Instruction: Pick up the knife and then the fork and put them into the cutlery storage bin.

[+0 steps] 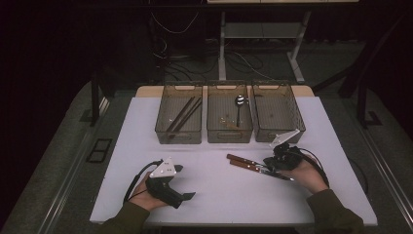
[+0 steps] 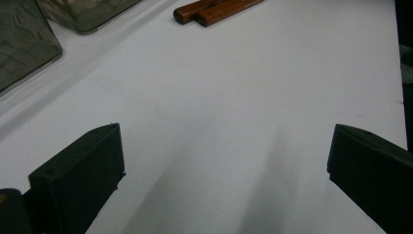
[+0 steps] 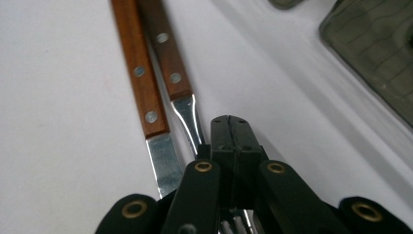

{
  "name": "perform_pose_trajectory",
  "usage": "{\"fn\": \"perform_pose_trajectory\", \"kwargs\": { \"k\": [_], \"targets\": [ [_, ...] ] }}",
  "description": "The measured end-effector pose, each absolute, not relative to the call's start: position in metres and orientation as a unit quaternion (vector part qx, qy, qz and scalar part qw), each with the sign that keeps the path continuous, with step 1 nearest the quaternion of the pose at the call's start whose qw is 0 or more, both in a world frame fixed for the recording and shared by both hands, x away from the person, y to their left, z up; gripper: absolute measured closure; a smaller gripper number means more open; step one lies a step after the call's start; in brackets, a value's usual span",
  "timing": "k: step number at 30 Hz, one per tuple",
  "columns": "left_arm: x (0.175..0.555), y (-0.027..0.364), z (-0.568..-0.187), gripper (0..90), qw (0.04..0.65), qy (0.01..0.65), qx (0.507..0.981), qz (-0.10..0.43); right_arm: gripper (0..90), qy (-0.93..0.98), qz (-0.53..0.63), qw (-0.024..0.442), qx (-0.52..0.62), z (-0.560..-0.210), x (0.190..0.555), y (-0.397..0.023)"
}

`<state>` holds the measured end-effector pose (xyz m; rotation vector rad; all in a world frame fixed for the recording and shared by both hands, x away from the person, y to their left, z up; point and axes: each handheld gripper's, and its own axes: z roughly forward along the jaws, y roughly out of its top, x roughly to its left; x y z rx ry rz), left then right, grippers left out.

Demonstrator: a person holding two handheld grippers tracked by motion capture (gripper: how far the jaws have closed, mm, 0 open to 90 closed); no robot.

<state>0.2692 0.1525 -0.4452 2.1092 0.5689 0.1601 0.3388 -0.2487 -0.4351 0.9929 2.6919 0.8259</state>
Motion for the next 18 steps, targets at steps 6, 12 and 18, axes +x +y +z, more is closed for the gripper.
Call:
{"fn": "perform_pose_trajectory", "kwargs": {
  "k": [6, 12, 18],
  "targets": [
    [0.269, 0.152, -0.445, 0.0, 0.458, 0.230, 0.856, 0.065, 90.0, 0.905, 0.268, 0.078, 0.320, -0.434, 0.331, -0.246],
    [0.269, 0.152, -0.445, 0.0, 0.458, 0.230, 0.856, 0.065, 90.0, 0.911, 0.261, 0.079, 0.308, -0.433, 0.325, -0.242],
    [0.271, 0.155, -0.444, 0.0, 0.474, 0.233, 0.848, 0.051, 89.9, 0.912, 0.259, 0.078, 0.309, -0.433, 0.325, -0.241]
  ]
}}
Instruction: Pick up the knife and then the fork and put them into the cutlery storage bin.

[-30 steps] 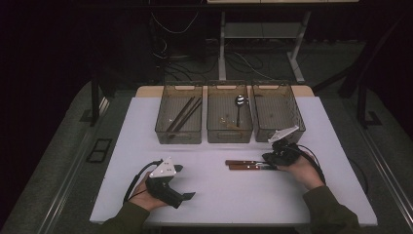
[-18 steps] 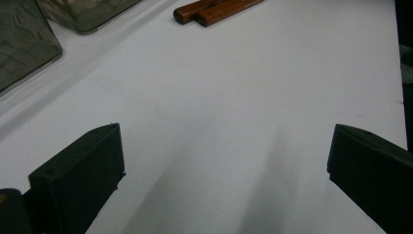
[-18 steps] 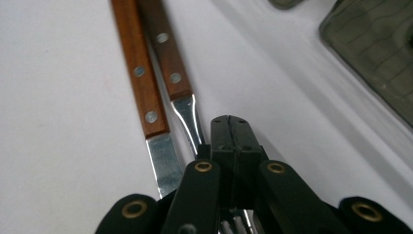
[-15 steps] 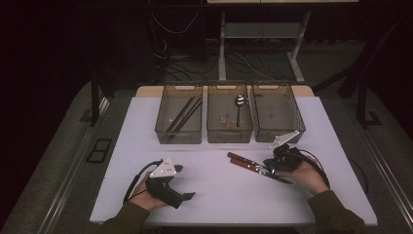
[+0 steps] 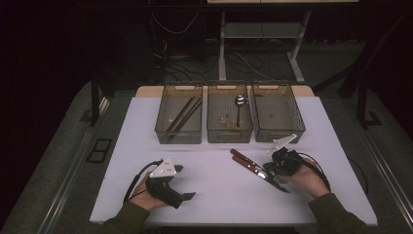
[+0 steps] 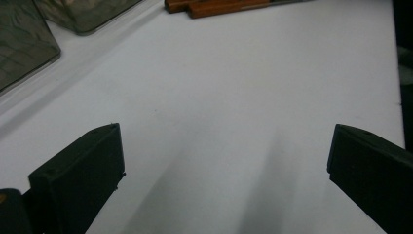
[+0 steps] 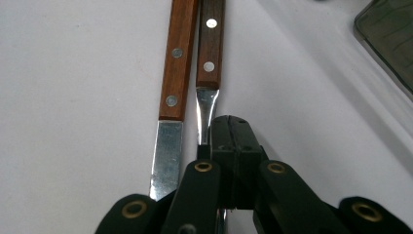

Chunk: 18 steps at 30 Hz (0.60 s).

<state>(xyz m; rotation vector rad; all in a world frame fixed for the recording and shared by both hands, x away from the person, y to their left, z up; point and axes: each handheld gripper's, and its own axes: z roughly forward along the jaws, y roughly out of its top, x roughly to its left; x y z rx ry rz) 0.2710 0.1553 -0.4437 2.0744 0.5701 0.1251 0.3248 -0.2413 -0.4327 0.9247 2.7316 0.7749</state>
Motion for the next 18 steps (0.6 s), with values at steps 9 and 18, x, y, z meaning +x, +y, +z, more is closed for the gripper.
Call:
{"fn": "perform_pose_trajectory", "kwargs": {
  "k": [9, 18],
  "targets": [
    [0.272, 0.157, -0.444, 0.0, 0.478, 0.236, 0.844, 0.050, 62.6, 0.895, 0.288, 0.083, 0.329, -0.415, 0.325, -0.247],
    [0.271, 0.156, -0.444, 0.0, 0.473, 0.235, 0.847, 0.055, 43.3, 0.898, 0.275, 0.073, 0.335, -0.406, 0.331, -0.236]
  ]
}}
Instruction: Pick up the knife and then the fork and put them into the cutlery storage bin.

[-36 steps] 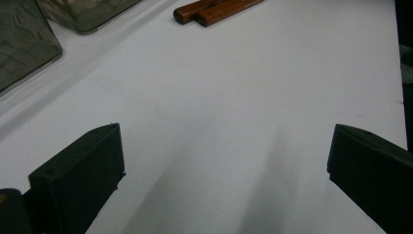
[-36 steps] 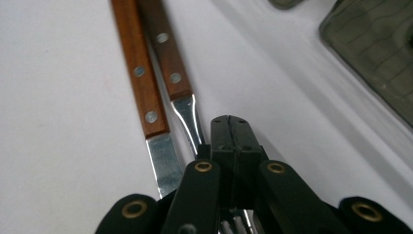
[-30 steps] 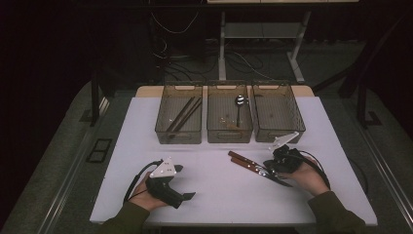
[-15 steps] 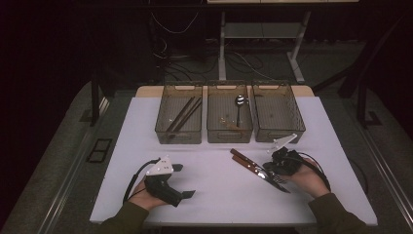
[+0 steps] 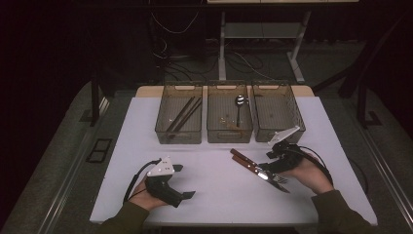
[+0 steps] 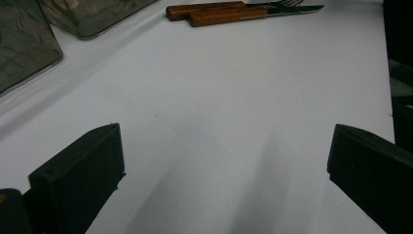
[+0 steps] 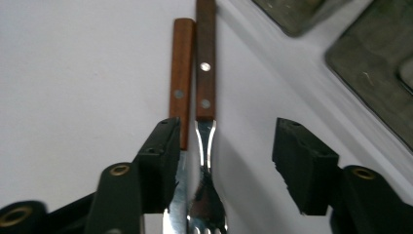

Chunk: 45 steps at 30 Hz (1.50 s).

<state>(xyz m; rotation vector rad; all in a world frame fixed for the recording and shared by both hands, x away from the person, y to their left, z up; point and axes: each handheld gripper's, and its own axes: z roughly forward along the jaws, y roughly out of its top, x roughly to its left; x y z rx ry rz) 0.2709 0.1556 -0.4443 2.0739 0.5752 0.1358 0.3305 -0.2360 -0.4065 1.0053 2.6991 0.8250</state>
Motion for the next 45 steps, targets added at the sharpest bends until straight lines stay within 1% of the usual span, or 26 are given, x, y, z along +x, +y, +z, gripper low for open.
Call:
{"fn": "perform_pose_trajectory", "kwargs": {
  "k": [7, 10, 13, 18, 22, 26, 39, 45],
  "targets": [
    [0.271, 0.156, -0.444, 0.0, 0.473, 0.234, 0.848, 0.055, 36.6, 0.900, 0.258, 0.057, 0.347, -0.401, 0.344, -0.223],
    [0.271, 0.155, -0.444, 0.0, 0.473, 0.234, 0.847, 0.056, 36.5, 0.903, 0.245, 0.047, 0.349, -0.399, 0.350, -0.217],
    [0.271, 0.155, -0.444, 0.0, 0.473, 0.233, 0.848, 0.056, 40.7, 0.906, 0.231, 0.041, 0.351, -0.399, 0.357, -0.211],
    [0.270, 0.155, -0.444, 0.0, 0.474, 0.233, 0.847, 0.055, 52.6, 0.913, 0.203, 0.029, 0.352, -0.401, 0.364, -0.200],
    [0.270, 0.155, -0.444, 0.0, 0.474, 0.233, 0.848, 0.055, 60.3, 0.926, 0.174, 0.022, 0.335, -0.405, 0.369, -0.191],
    [0.270, 0.155, -0.444, 0.0, 0.474, 0.232, 0.847, 0.055, 65.0, 0.934, 0.150, 0.023, 0.324, -0.409, 0.372, -0.185],
    [0.270, 0.155, -0.444, 0.0, 0.474, 0.233, 0.847, 0.055, 72.1, 0.944, 0.121, 0.015, 0.306, -0.415, 0.375, -0.177],
    [0.270, 0.155, -0.444, 0.0, 0.474, 0.233, 0.847, 0.055, 72.7, 0.946, 0.112, 0.016, 0.304, -0.417, 0.377, -0.173]
  ]
}}
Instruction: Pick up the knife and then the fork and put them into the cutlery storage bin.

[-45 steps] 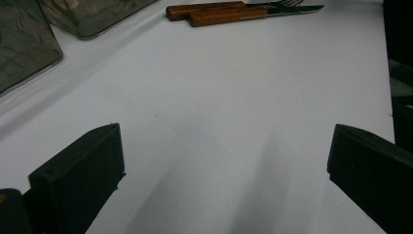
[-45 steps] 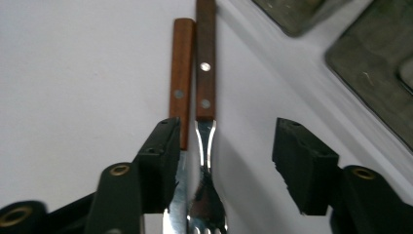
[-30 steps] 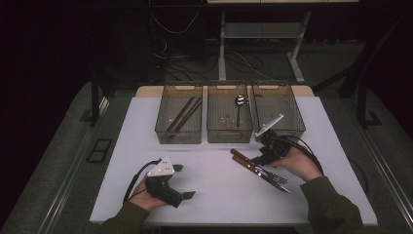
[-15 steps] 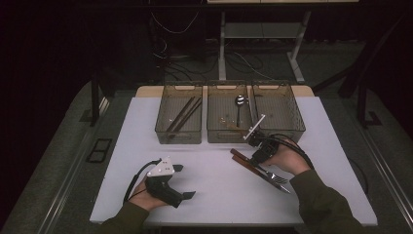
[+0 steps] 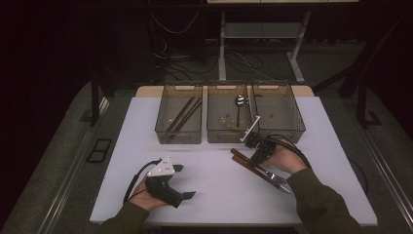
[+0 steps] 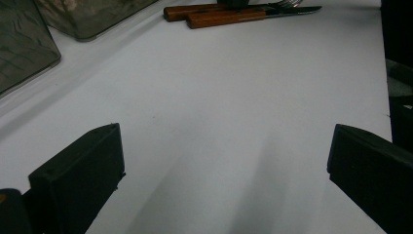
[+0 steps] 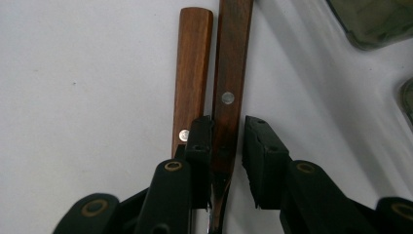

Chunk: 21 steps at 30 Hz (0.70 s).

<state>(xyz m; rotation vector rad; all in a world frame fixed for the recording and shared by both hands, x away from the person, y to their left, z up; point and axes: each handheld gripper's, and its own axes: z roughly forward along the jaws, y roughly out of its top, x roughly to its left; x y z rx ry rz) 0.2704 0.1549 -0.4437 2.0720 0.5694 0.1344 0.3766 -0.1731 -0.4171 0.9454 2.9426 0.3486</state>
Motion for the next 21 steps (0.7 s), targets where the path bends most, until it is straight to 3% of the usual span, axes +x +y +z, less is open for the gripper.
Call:
{"fn": "perform_pose_trajectory", "kwargs": {
  "k": [15, 21],
  "targets": [
    [0.270, 0.155, -0.444, 0.0, 0.474, 0.232, 0.848, 0.055, 72.8, 0.954, 0.065, 0.014, 0.293, -0.419, 0.382, -0.161],
    [0.270, 0.155, -0.444, 0.0, 0.474, 0.233, 0.848, 0.055, 76.9, 0.953, 0.055, 0.011, 0.298, -0.419, 0.383, -0.159]
  ]
}}
